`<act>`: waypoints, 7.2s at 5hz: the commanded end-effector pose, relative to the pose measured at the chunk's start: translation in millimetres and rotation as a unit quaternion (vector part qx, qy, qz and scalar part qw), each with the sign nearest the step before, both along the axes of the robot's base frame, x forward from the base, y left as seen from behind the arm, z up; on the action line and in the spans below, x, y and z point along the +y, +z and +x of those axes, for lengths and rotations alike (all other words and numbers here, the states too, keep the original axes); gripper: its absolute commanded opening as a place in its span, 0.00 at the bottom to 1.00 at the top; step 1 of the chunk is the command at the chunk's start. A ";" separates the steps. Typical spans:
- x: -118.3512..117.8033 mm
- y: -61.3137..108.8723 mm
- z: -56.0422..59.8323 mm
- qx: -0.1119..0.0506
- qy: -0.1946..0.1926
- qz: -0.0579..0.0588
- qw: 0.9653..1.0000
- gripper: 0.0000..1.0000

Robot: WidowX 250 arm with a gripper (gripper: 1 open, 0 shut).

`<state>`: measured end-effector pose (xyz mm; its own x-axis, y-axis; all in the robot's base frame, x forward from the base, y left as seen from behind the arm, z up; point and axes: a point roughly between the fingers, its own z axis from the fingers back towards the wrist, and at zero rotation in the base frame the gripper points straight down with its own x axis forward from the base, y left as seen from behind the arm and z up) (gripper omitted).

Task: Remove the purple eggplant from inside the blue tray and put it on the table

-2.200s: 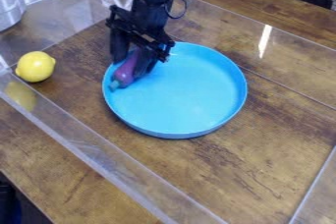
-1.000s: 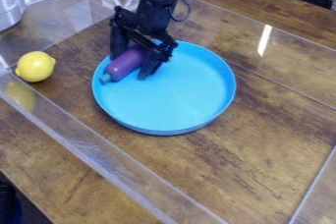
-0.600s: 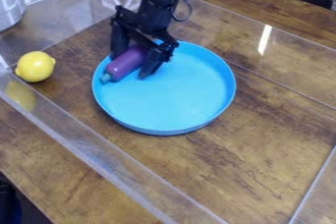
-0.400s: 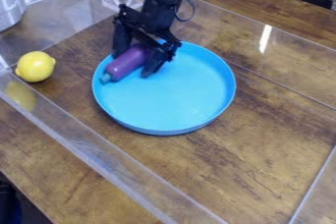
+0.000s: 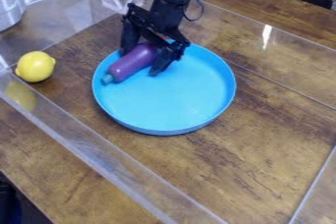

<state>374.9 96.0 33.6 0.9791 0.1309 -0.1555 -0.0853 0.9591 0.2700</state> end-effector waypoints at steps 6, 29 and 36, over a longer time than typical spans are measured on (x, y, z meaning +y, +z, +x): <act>59.8 33.6 28.0 -0.019 0.030 0.050 0.998 0.00; -76.2 104.6 61.8 -0.126 -0.131 0.044 0.982 0.00; -43.8 105.4 65.3 -0.150 -0.065 0.062 0.985 0.00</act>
<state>441.2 43.8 108.1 0.9968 -0.0130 0.0789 -0.0166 0.9316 0.3632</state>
